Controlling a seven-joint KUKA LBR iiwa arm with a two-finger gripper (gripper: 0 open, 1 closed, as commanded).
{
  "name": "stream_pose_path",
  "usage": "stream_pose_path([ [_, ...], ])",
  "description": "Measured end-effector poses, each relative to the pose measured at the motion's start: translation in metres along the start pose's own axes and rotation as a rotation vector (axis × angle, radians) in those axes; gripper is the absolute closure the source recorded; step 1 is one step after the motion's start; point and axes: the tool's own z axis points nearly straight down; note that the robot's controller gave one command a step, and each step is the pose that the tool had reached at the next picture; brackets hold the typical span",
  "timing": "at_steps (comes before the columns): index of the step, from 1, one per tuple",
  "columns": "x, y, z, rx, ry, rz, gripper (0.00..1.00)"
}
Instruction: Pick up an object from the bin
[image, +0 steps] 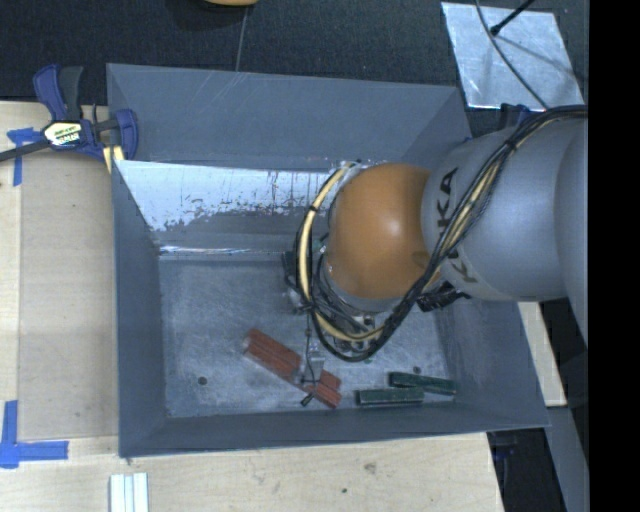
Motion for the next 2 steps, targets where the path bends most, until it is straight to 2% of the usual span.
stream_pose_path([
  [1, 0.014, 0.007, 0.06, 0.0, -0.002, 0.115, 0.0],
  [2, 0.012, 0.007, 0.023, 0.001, 0.001, 0.078, 0.0],
])
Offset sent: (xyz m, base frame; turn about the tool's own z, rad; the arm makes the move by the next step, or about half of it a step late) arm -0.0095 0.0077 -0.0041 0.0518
